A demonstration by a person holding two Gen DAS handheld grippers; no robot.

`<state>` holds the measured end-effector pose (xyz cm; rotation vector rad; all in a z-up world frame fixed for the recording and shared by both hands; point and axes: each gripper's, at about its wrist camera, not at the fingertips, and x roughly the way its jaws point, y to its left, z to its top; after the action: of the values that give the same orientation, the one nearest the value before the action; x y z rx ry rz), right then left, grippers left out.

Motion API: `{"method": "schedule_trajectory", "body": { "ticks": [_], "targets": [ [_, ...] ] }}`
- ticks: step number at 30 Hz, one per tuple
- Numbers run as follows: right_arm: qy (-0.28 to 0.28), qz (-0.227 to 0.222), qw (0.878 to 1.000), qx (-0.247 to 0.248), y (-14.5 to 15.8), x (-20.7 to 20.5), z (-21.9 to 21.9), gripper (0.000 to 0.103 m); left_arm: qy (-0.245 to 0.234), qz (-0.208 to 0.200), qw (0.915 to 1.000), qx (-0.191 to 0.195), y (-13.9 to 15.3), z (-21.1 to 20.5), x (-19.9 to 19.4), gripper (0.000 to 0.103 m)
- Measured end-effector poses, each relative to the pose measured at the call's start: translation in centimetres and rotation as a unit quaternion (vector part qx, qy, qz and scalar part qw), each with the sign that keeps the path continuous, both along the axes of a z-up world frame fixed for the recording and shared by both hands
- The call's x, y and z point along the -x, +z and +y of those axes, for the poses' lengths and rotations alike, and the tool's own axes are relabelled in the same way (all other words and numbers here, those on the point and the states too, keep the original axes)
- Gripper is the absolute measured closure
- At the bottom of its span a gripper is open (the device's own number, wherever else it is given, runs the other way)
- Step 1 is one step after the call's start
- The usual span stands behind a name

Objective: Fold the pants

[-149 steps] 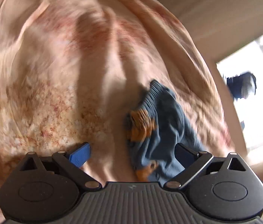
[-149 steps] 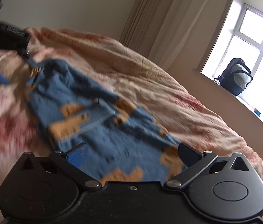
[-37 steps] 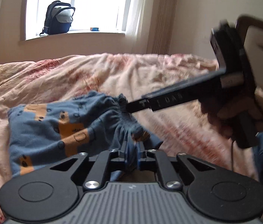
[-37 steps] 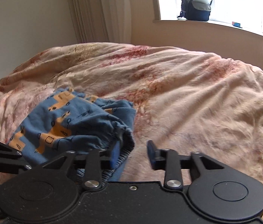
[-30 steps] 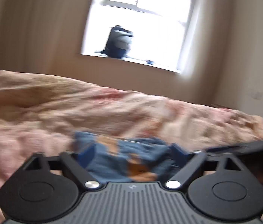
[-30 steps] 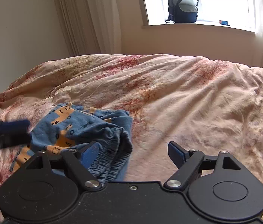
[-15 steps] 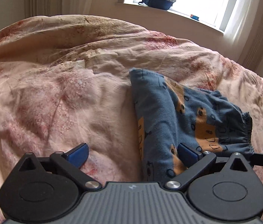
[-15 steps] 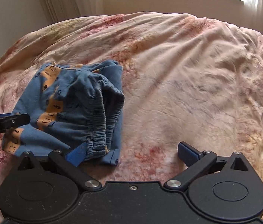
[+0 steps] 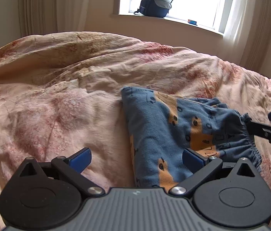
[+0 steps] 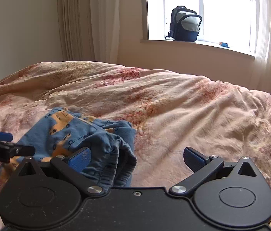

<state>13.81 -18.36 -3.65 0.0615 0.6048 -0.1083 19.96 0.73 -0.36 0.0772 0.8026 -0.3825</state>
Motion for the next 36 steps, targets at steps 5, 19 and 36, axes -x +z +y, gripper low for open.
{"method": "schedule_trajectory", "body": {
  "ticks": [5, 19, 36],
  "targets": [
    [-0.008, -0.011, 1.0, 0.002, -0.8, -0.4, -0.2, 0.001, -0.011, 0.006, 0.9999, 0.001, -0.4, -0.4, 0.1, 0.0],
    [-0.035, -0.008, 0.999, -0.008, -1.6, -0.6, -2.1, 0.001, 0.012, 0.035, 0.9991, 0.021, -1.1, 0.7, -0.8, 0.0],
    [-0.039, -0.026, 0.998, 0.033, -1.3, -3.8, -2.8, 0.001, 0.024, 0.04, 0.9955, 0.082, -1.6, 1.7, -7.4, 0.0]
  ]
}}
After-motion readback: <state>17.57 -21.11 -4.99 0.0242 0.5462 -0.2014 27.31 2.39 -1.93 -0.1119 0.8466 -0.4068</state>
